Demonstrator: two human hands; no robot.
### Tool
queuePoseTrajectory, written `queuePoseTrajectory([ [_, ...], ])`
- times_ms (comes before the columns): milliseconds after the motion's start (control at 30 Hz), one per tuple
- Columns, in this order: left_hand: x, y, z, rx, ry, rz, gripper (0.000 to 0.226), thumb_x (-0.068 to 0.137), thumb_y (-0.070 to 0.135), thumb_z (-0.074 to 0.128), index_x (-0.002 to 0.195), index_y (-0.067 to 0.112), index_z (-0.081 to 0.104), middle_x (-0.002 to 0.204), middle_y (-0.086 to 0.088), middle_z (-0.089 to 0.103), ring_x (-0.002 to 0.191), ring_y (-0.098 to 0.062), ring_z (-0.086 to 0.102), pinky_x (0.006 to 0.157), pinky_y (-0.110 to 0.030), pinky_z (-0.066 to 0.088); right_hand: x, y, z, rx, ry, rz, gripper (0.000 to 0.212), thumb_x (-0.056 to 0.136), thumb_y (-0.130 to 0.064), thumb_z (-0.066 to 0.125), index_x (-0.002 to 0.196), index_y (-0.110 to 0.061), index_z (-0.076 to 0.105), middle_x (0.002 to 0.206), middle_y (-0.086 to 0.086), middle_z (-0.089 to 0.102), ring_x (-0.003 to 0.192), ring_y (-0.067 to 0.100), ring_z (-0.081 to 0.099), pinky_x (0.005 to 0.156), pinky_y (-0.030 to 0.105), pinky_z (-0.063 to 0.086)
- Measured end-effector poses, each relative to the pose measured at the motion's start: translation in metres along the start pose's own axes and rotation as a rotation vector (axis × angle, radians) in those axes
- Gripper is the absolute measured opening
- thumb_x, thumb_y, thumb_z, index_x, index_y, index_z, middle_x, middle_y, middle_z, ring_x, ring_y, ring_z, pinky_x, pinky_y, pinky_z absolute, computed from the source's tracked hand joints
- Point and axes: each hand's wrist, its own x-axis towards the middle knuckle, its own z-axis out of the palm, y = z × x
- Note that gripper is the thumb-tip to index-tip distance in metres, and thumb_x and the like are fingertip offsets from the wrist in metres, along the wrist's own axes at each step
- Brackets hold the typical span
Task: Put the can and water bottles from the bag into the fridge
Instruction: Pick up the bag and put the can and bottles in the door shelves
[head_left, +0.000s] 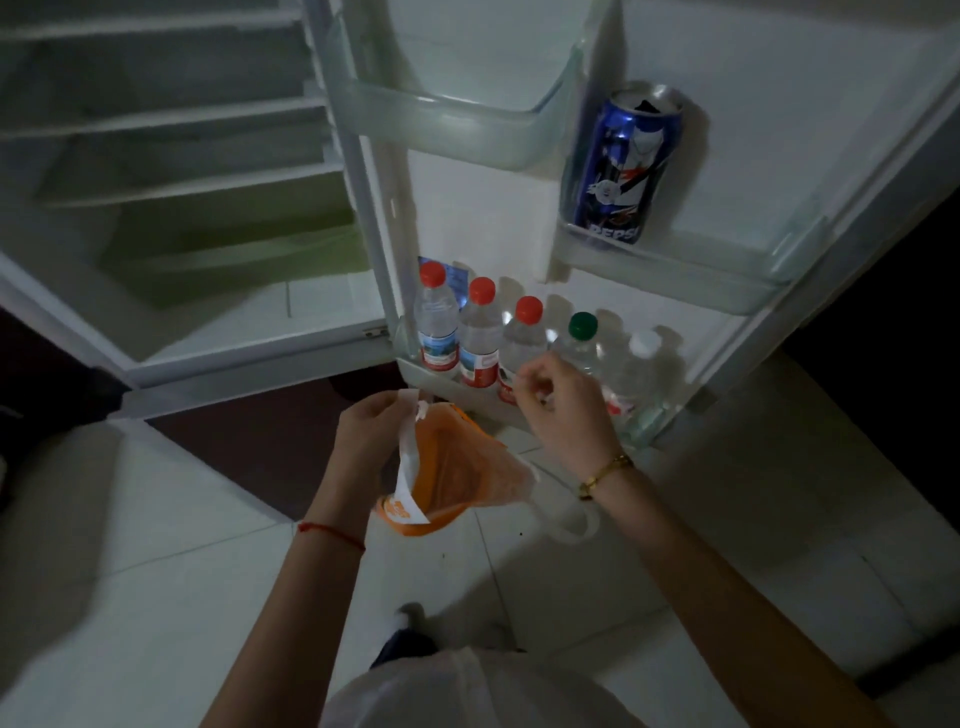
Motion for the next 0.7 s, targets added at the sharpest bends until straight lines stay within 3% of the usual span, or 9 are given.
queuePoseTrajectory([
  [100,0.01,-0.017,-0.025,0.055,0.081,-0.019,0.019,0.094,0.014,0.057,0.105,0.007,0.071,0.094,-0.013,0.071,0.09,-0.026,0.066,0.077,-0.032,0.054,-0.004,-0.013,0.035,0.062,-0.122,-0.027,0.012,0.092,-0.023,0.06,0.094,-0.012,0.063,0.086,-0.003,0.066,0.075,0.005,0.059,0.064,0.006,0.042],
  [200,0.022,-0.037,-0.056,0.124,0.183,-0.056,0.014,0.093,0.014,0.058,0.099,0.012,0.07,0.087,-0.006,0.069,0.082,-0.02,0.065,0.069,-0.028,0.051,-0.005,-0.021,0.069,0.086,-0.19,-0.028,0.01,0.092,-0.022,0.061,0.092,-0.013,0.063,0.087,0.0,0.068,0.078,0.01,0.063,0.068,0.015,0.049],
  [300,0.033,-0.056,-0.091,0.163,0.298,-0.09,0.01,0.092,0.011,0.058,0.089,0.014,0.067,0.089,-0.01,0.068,0.079,-0.022,0.062,0.071,-0.031,0.05,-0.002,-0.028,0.094,0.095,-0.17,-0.006,0.009,0.091,-0.021,0.061,0.088,-0.013,0.065,0.083,0.0,0.068,0.074,0.012,0.064,0.066,0.022,0.053],
  [367,0.038,-0.066,-0.116,0.178,0.348,-0.095,0.015,0.093,0.011,0.057,0.081,0.014,0.064,0.077,-0.004,0.064,0.073,-0.019,0.059,0.067,-0.027,0.048,-0.002,-0.037,0.108,0.096,-0.156,0.015,0.009,0.091,-0.02,0.061,0.089,-0.012,0.065,0.082,0.0,0.067,0.073,0.01,0.061,0.063,0.017,0.048],
  [433,0.042,-0.075,-0.143,0.185,0.373,-0.102,0.012,0.094,0.011,0.056,0.085,0.014,0.064,0.071,0.001,0.059,0.067,-0.014,0.055,0.061,-0.022,0.044,-0.003,-0.048,0.123,0.11,-0.16,0.055,0.01,0.092,-0.019,0.06,0.091,-0.01,0.065,0.082,-0.002,0.065,0.074,0.01,0.059,0.063,0.014,0.045],
  [567,0.054,-0.105,-0.206,0.189,0.392,-0.193,0.023,0.091,0.013,0.059,0.108,0.0,0.07,0.093,-0.017,0.068,0.081,-0.027,0.063,0.082,-0.039,0.057,-0.005,-0.076,0.157,0.146,-0.151,0.126,0.013,0.092,-0.024,0.058,0.091,-0.013,0.065,0.085,0.002,0.068,0.079,0.018,0.065,0.073,0.036,0.055],
  [700,0.069,-0.143,-0.274,0.236,0.386,-0.295,0.028,0.085,0.016,0.063,0.106,0.003,0.073,0.101,-0.021,0.073,0.094,-0.036,0.069,0.09,-0.044,0.057,-0.01,-0.109,0.199,0.172,-0.177,0.125,0.009,0.092,-0.023,0.058,0.088,-0.017,0.064,0.083,0.002,0.068,0.08,0.02,0.066,0.076,0.044,0.056],
])
